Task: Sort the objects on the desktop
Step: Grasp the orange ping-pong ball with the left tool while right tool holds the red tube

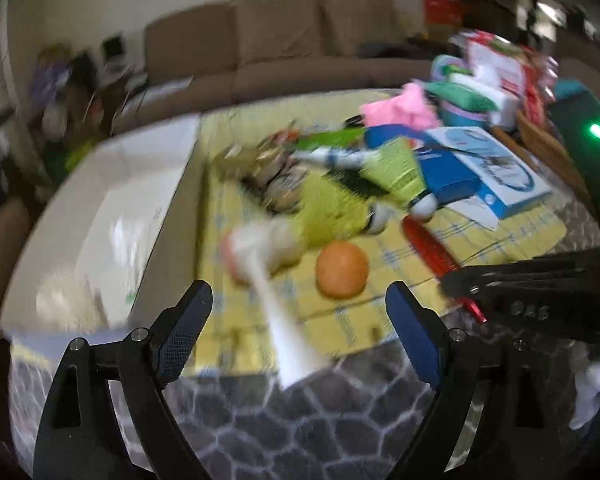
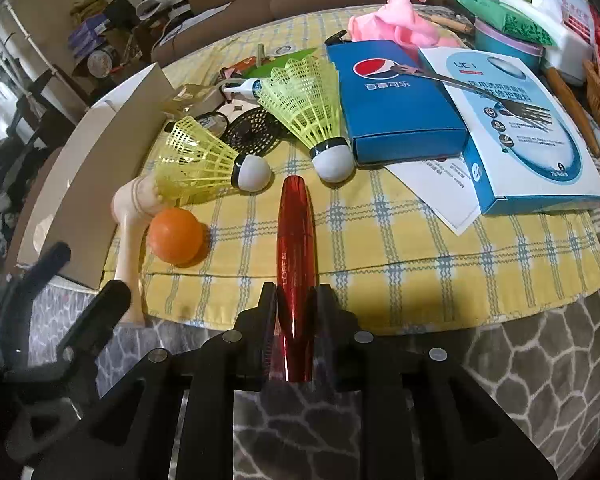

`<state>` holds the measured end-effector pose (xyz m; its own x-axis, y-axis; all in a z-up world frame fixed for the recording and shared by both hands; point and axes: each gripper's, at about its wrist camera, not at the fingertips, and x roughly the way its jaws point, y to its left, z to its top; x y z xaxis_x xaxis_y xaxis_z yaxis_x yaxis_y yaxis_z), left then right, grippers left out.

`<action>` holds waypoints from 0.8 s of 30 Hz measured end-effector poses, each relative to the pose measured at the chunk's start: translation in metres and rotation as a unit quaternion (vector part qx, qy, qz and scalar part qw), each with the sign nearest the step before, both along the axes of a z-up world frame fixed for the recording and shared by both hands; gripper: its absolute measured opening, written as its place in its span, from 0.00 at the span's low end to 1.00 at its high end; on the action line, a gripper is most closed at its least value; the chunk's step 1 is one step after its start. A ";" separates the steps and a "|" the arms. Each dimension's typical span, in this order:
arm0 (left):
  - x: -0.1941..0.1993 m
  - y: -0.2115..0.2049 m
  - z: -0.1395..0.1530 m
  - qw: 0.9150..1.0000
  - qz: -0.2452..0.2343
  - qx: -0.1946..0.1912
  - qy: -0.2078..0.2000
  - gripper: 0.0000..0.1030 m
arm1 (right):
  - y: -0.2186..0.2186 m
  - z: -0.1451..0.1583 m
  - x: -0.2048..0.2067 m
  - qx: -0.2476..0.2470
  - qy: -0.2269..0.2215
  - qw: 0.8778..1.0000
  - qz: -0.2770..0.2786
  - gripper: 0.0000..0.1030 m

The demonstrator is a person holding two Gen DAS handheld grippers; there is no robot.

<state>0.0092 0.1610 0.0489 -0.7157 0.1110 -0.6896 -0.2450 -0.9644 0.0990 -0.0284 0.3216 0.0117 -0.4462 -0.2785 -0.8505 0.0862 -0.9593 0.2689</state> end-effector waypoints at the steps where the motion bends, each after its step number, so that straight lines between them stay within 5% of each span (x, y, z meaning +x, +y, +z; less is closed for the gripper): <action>1: -0.004 0.006 -0.001 1.000 -0.013 -0.009 0.000 0.85 | 0.000 0.000 0.000 0.000 0.000 1.000 0.000 0.21; 7: -0.038 0.028 -0.012 0.998 -0.048 -0.031 -0.025 0.67 | 0.007 -0.001 -0.001 -0.005 -0.002 1.000 -0.005 0.20; 17: -0.061 0.043 -0.041 0.992 -0.089 -0.031 -0.080 0.58 | 0.008 -0.001 -0.002 0.014 -0.002 1.000 0.006 0.19; 19: -0.064 0.041 -0.041 0.991 -0.096 -0.005 -0.091 0.35 | 0.010 -0.001 -0.002 0.009 -0.002 1.000 0.003 0.19; 24: -0.063 0.029 -0.031 0.990 -0.097 0.039 -0.100 0.35 | 0.020 0.006 0.000 -0.019 0.010 1.000 -0.013 0.18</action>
